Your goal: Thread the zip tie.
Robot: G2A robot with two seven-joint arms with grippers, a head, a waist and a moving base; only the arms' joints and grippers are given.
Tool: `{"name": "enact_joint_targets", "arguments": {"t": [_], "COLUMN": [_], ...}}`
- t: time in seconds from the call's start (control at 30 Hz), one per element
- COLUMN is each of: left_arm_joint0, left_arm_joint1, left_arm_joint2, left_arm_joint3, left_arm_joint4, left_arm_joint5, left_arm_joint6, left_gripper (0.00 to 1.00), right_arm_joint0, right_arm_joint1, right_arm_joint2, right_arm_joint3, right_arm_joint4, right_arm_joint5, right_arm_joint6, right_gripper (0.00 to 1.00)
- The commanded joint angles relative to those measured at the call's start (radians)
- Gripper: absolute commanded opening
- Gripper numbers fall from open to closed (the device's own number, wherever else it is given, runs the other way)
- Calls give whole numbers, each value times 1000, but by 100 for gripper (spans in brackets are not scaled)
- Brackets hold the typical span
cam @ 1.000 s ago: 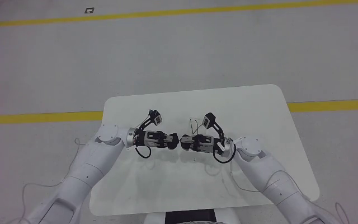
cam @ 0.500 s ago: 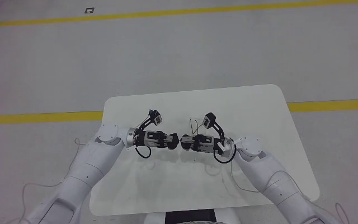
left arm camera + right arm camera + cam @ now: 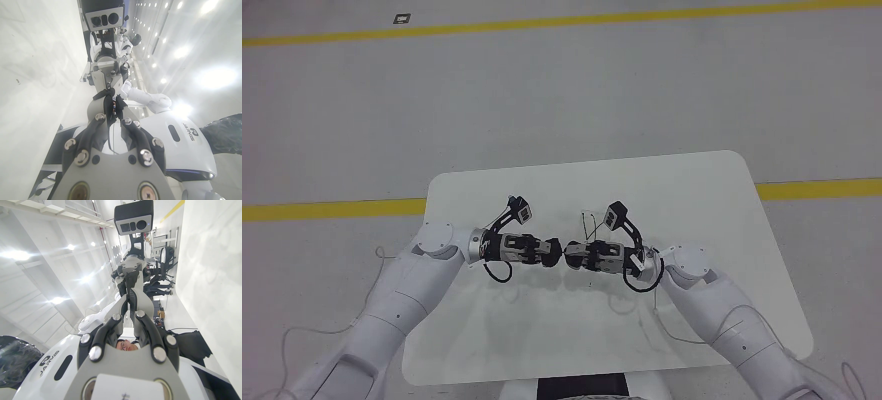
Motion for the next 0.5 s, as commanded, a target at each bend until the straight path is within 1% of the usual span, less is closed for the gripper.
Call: {"name": "enact_joint_targets", "arguments": {"t": [0.0,0.27,0.47], "left_arm_joint0": [0,0,0], "left_arm_joint1": [0,0,0], "left_arm_joint2": [0,0,0], "left_arm_joint3": [0,0,0], "left_arm_joint4": [0,0,0], "left_arm_joint5": [0,0,0], "left_arm_joint6": [0,0,0], "left_gripper": [8,8,6], "right_arm_joint0": [0,1,2], "right_arm_joint1": [0,0,0], "right_arm_joint2": [0,-1,-3], "right_arm_joint3": [0,1,1], "right_arm_joint4": [2,1,1], "right_arm_joint5": [-2,0,0], "right_arm_joint6": [1,1,0], "right_gripper": [0,0,0]}}
